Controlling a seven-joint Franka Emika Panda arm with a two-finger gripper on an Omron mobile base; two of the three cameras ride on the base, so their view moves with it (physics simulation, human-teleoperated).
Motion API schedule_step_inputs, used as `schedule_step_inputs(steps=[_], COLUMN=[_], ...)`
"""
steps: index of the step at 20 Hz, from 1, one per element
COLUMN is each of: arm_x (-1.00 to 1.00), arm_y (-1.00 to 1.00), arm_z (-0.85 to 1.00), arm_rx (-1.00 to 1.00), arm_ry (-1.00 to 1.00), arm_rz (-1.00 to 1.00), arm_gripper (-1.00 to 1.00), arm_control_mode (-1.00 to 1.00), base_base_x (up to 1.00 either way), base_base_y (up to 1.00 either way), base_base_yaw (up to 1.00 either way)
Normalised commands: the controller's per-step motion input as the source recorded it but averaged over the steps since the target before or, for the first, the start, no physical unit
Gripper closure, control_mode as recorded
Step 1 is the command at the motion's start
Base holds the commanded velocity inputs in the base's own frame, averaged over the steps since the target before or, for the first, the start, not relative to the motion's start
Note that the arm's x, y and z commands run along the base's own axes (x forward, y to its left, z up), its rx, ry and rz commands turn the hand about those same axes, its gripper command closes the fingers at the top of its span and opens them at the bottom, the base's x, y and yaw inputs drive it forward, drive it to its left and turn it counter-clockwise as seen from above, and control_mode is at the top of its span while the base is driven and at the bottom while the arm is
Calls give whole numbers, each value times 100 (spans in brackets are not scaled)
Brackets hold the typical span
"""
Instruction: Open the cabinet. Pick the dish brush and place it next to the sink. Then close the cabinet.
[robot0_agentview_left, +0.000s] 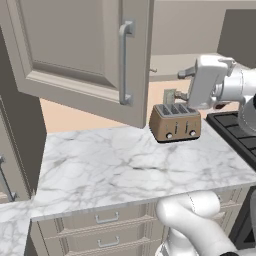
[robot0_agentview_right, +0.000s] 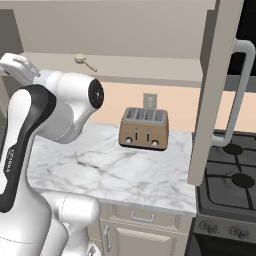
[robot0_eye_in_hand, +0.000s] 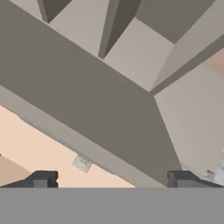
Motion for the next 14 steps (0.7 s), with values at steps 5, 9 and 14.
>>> schedule_step_inputs(steps=[5, 9, 14], arm_x=[32, 34, 37], arm_y=[11, 22, 24], arm_z=[0, 0, -1], arm_rx=[-4, -2, -1], arm_ry=[6, 6, 5], arm_rz=[4, 4, 6], arm_gripper=[-100, -100, -100], arm_control_mode=[-100, -100, -100], base_base_x=[0, 0, 0], base_base_y=[0, 0, 0], base_base_yaw=[0, 0, 0])
